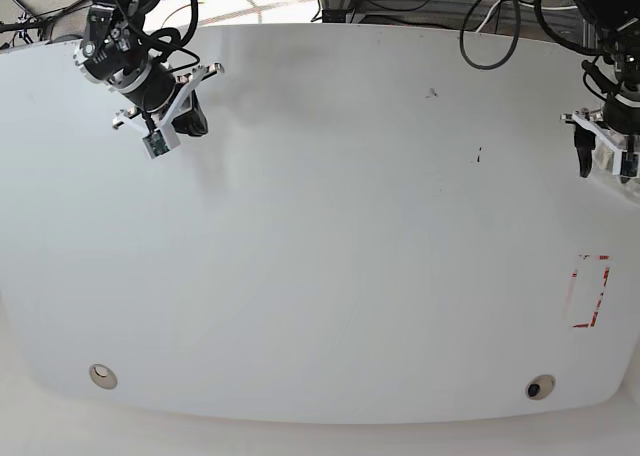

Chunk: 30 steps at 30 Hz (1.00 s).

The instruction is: Fold the T-shirt properly

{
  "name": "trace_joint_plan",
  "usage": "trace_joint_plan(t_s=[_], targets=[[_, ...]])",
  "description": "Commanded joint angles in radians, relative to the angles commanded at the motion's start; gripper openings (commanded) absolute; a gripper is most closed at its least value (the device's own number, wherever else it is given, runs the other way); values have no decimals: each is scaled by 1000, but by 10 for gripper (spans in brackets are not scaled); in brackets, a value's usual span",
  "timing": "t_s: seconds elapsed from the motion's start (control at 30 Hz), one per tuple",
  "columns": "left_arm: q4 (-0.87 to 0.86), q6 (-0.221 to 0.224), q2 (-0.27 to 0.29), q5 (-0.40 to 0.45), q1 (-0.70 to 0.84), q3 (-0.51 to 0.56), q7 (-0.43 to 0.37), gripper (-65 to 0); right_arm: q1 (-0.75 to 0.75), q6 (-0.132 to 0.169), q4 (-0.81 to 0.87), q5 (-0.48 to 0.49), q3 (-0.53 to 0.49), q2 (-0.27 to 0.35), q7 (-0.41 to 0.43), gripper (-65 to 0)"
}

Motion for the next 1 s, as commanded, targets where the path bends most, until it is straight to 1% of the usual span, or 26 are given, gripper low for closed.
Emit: trace_joint_plan(t_s=[0.03, 0.1, 0.13, 0.23, 0.27, 0.33, 0.4, 0.43, 0.5, 0.53, 0.6, 0.63, 0.73, 0.83, 0.93, 1.0], targets=[[-2, 0, 9, 18, -2, 18, -9, -260, 2, 0, -2, -23, 0, -2, 25, -644], [-5, 3, 32, 75, -6, 61, -58, -261, 2, 0, -2, -83, -2, -5, 78, -644], [-6, 21, 54, 115, -14, 89, -106, -261, 2, 0, -2, -118, -2, -6, 112, -644], [-28, 84, 103, 193, -14, 155, -232, -261, 2, 0, -6, -203, 0, -9, 201, -644], [-43, 109, 118, 216, 6, 183, -290, -261, -3, 0, -6, -245, 0, -18, 245, -644], [-60, 138, 132, 235, 26, 216, -367, -261, -6, 0, -6, -302, 2, -48, 301, -644], [-86, 180, 147, 245, 60, 259, -453, -261, -12, 0, -6, -374, 34, -80, 382, -644], [-94, 199, 152, 245, 78, 278, -483, -261, -23, 0, -6, -399, 44, -94, 414, -644], [-101, 232, 164, 250, 121, 307, -525, -261, -52, 0, -5, -417, 61, -121, 482, -644], [-101, 256, 178, 252, 161, 321, -542, -261, -83, 0, -3, -414, 74, -126, 528, -644], [-97, 273, 199, 252, 207, 334, -548, -261, -124, 0, -5, -413, 84, -126, 582, -644], [-94, 275, 209, 250, 235, 339, -549, -261, -144, 0, -5, -413, 84, -127, 603, -644], [-57, 275, 241, 249, 316, 341, -548, -261, -204, -5, -5, -408, 83, -130, 629, -644], [14, 269, 273, 244, 451, 356, -548, -261, -295, -7, -6, -311, 91, -124, 655, -644], [60, 269, 295, 245, 569, 385, -548, -261, -377, -12, -6, -259, 109, -123, 674, -644], [77, 269, 296, 247, 647, 399, -548, -261, -422, -12, -6, -250, 110, -123, 675, -644]])
